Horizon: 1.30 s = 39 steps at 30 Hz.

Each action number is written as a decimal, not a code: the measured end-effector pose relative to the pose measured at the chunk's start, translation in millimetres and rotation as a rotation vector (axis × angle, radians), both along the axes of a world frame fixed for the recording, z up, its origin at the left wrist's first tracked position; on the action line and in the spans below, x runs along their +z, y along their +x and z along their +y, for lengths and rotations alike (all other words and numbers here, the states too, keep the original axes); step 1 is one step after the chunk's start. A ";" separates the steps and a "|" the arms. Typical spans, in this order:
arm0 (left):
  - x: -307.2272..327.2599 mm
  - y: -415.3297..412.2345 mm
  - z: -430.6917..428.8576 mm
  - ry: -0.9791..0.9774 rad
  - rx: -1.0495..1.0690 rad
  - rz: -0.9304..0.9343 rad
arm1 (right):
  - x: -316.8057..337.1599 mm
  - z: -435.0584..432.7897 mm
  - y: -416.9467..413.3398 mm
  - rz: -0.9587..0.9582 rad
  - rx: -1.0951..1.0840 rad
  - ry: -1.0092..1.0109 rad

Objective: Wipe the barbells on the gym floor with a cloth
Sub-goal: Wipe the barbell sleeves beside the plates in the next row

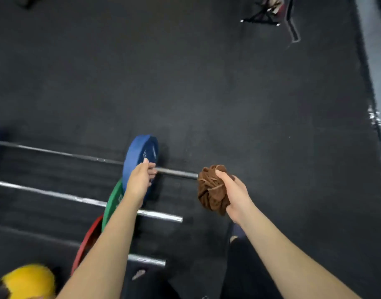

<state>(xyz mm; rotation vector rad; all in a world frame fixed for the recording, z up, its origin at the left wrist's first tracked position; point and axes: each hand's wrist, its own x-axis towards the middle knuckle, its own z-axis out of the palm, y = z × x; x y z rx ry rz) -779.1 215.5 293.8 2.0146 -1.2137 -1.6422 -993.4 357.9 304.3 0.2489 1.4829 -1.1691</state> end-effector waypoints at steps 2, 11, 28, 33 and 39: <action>-24.2 -15.8 8.2 0.010 0.078 -0.060 | -17.7 -15.9 -26.8 0.013 0.109 -0.007; -65.3 -27.0 84.4 0.122 0.237 -0.213 | -49.0 -29.9 -75.5 -0.001 0.343 0.096; -178.3 -9.8 119.9 0.275 0.782 -0.352 | -176.7 -140.5 -52.1 0.042 1.078 0.080; -246.4 -51.1 87.9 0.265 0.808 -0.345 | -247.6 -190.2 -62.7 0.299 1.321 -0.025; -348.8 -46.9 70.3 0.144 0.760 -0.406 | -378.0 -228.5 -42.1 0.681 1.658 -0.230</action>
